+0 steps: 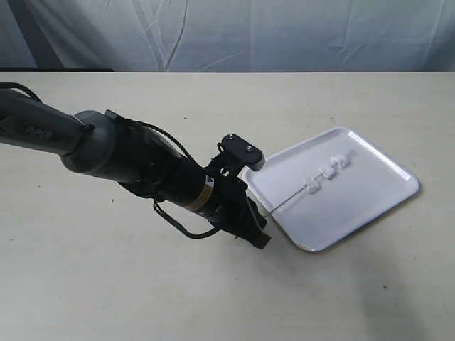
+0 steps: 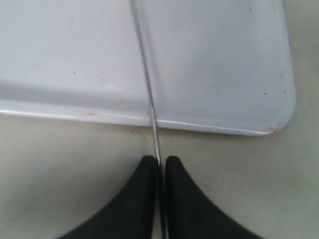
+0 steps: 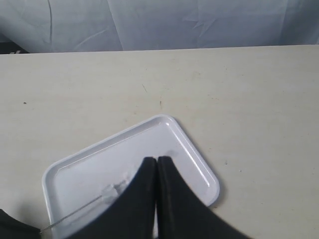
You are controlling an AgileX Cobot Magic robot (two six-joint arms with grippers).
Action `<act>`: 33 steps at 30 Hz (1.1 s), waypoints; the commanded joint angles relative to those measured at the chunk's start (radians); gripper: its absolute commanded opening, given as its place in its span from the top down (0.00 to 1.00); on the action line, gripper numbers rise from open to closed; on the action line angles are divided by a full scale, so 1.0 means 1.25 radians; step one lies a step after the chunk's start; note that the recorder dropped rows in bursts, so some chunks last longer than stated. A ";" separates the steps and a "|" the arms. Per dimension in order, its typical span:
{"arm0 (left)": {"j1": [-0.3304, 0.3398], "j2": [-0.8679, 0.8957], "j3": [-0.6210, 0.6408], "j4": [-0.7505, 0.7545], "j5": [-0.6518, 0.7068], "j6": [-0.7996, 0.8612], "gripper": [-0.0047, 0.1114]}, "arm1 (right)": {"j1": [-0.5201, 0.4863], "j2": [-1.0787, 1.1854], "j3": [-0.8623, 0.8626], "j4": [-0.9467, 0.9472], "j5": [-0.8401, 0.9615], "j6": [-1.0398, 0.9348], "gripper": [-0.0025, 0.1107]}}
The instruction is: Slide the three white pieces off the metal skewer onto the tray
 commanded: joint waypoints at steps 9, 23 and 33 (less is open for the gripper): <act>-0.008 0.011 0.004 0.010 -0.009 0.040 0.96 | -0.002 0.001 -0.004 -0.014 -0.001 -0.004 0.98; 0.011 -0.070 0.002 0.005 -0.050 0.033 0.96 | -0.004 0.043 -0.004 -0.008 0.020 0.015 0.98; 0.090 -0.241 0.061 0.010 -0.083 -0.028 0.96 | -0.004 0.077 0.100 0.062 -0.077 0.034 0.90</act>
